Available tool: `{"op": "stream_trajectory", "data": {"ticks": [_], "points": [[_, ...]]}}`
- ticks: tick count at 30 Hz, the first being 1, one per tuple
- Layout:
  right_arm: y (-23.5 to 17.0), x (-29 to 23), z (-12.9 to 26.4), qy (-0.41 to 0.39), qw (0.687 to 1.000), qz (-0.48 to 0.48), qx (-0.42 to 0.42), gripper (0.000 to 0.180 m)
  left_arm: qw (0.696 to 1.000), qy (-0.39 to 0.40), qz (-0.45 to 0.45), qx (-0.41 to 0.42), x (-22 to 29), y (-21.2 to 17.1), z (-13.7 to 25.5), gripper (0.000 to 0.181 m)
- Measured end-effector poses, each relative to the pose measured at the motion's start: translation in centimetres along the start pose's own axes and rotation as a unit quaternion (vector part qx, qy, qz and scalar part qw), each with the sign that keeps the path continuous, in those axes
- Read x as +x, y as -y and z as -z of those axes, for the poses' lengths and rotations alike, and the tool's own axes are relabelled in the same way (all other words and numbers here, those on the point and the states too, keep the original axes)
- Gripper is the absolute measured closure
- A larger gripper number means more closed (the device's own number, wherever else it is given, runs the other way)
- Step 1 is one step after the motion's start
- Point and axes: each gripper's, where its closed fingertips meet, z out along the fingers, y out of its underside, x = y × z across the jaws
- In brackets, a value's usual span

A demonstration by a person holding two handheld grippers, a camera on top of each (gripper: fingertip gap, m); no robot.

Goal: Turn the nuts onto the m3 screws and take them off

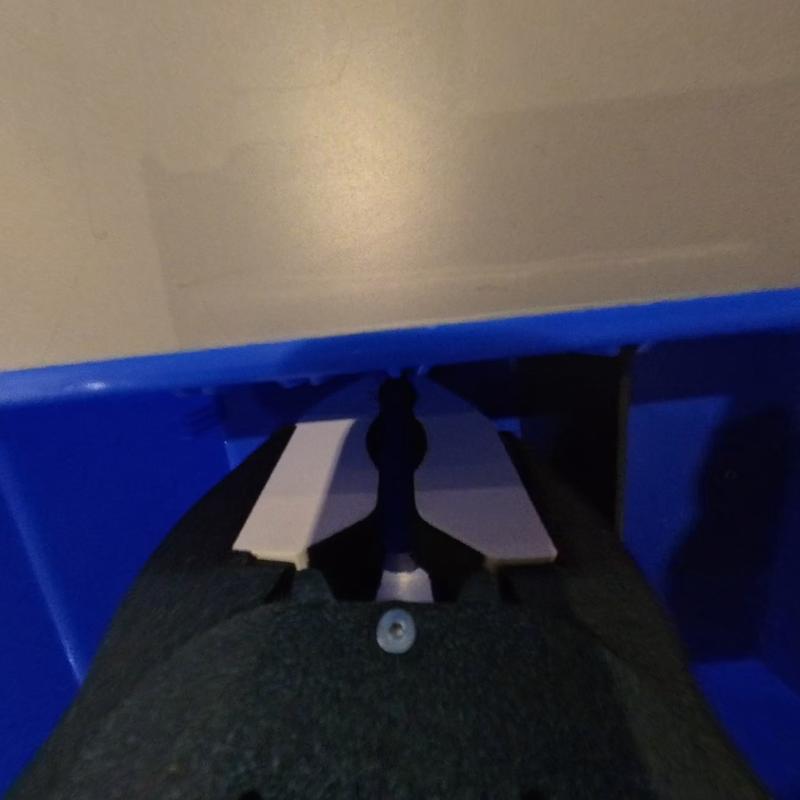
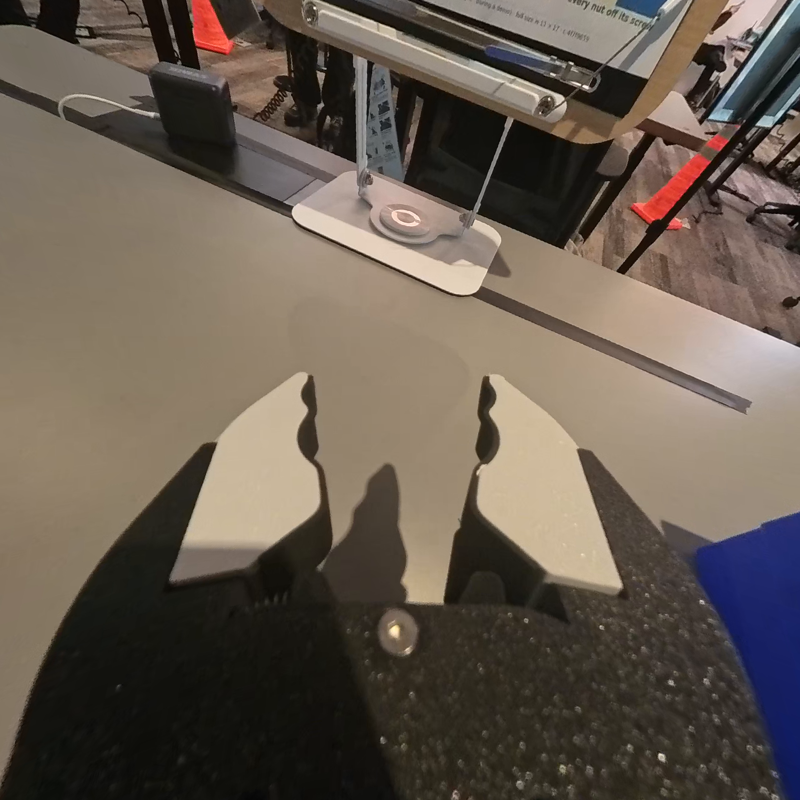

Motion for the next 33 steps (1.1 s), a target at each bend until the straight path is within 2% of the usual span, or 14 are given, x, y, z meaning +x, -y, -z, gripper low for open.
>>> {"op": "stream_trajectory", "data": {"ticks": [8,20,33], "points": [[-0.1,-0.4,-0.2,0.006,1.0,-0.003,0.004,0.11,1.0,0.004,0.016,-0.004,-0.1,-0.1,0.0,0.179],[0.0,-0.4,-0.2,0.011,1.0,-0.013,0.011,0.111,0.995,0.048,0.077,-0.032,-1.4,-2.4,1.3,0.179],[0.4,-0.2,0.9,0.022,0.999,-0.023,0.03,0.112,0.982,0.117,0.149,0.0,-1.9,-2.5,6.9,0.18]]}}
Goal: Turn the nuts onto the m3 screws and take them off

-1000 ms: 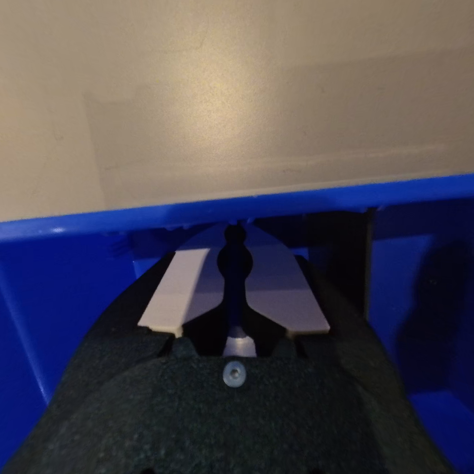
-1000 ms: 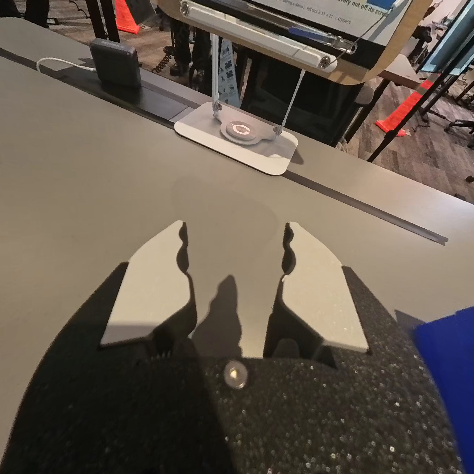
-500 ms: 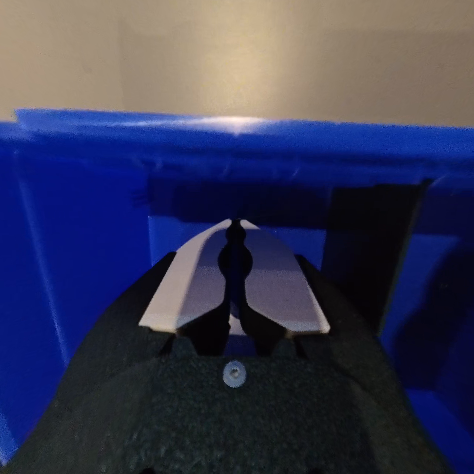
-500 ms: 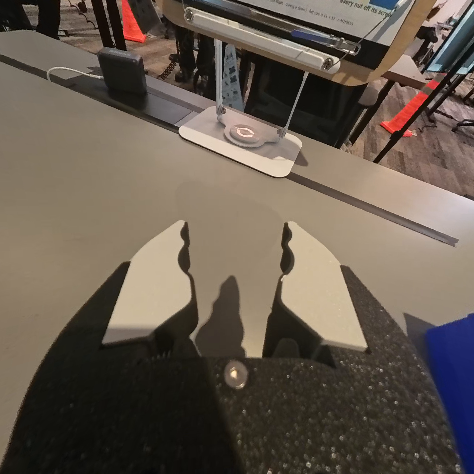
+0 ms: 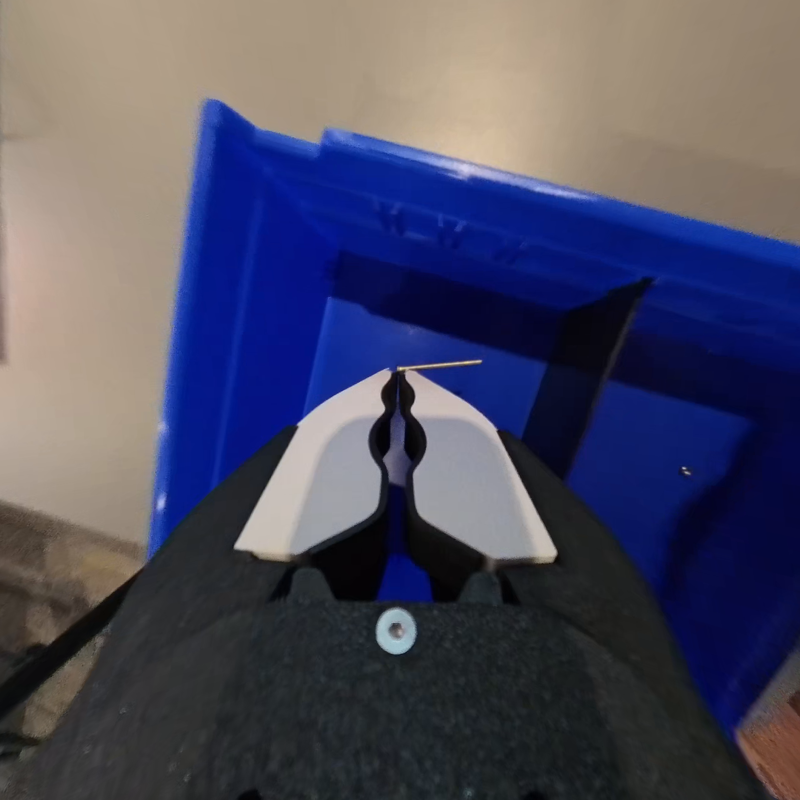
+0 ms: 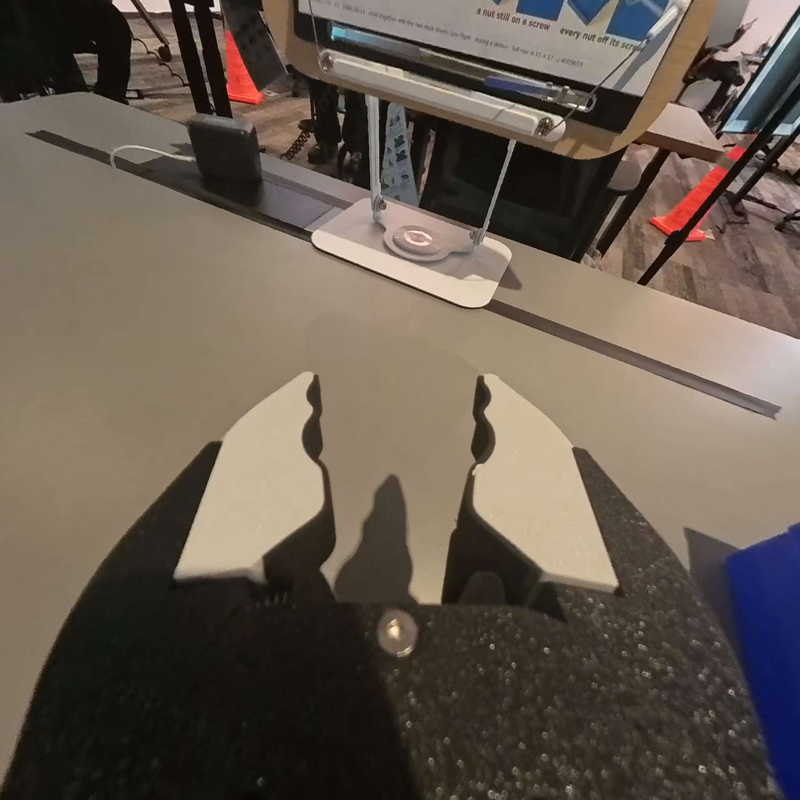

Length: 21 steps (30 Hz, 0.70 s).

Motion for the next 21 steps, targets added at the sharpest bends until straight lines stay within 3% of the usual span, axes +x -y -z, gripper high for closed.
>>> {"op": "stream_trajectory", "data": {"ticks": [6,12,21], "points": [[1.4,0.2,0.8,0.012,0.999,-0.006,0.034,0.115,0.998,0.05,0.031,0.01,0.1,1.5,4.3,0.18],[1.8,-0.1,1.6,0.034,0.998,0.004,0.051,0.113,0.995,0.084,0.049,0.032,1.9,6.0,8.0,0.181],[0.3,0.2,4.3,0.059,0.996,-0.031,0.063,0.112,0.992,0.09,0.04,0.075,5.0,15.9,7.3,0.181]]}}
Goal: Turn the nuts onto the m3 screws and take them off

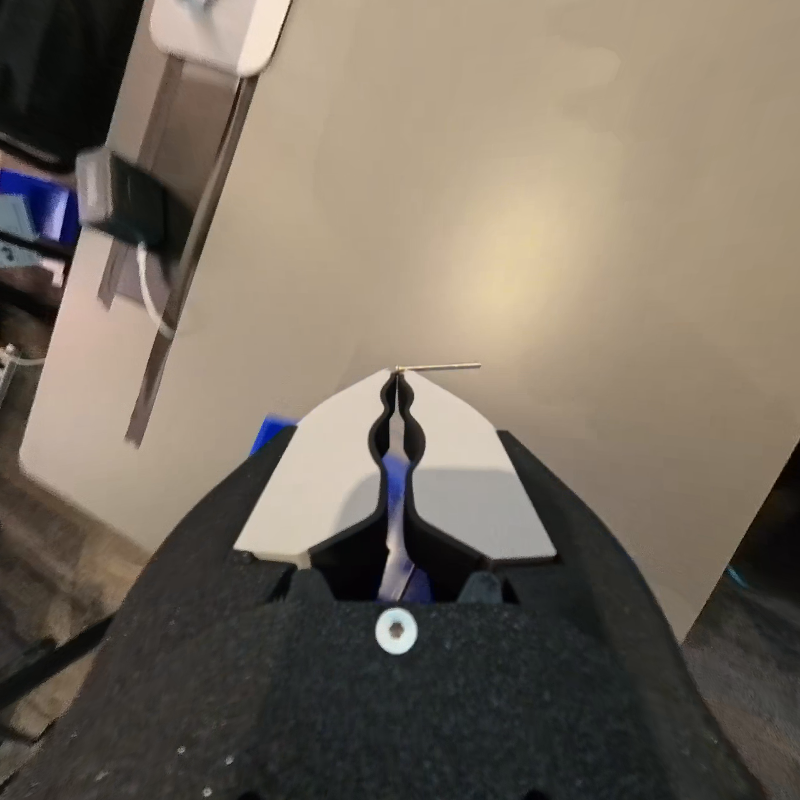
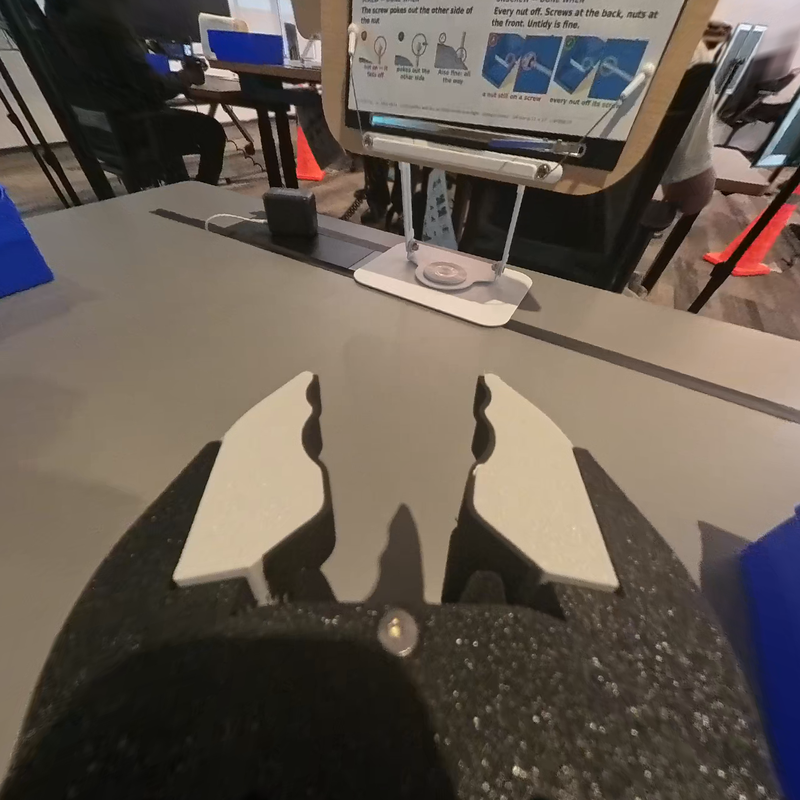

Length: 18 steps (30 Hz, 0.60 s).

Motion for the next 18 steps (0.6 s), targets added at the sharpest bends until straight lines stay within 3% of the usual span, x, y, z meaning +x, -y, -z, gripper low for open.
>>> {"op": "stream_trajectory", "data": {"ticks": [9,18], "points": [[-1.8,0.1,2.7,0.003,1.0,-0.013,0.001,0.112,0.997,-0.013,0.043,0.068,4.2,7.4,-4.1,0.181],[-3.2,0.6,4.0,-0.004,0.999,-0.036,0.013,0.112,0.966,-0.009,0.224,0.131,5.6,8.1,-10.3,0.181]]}}
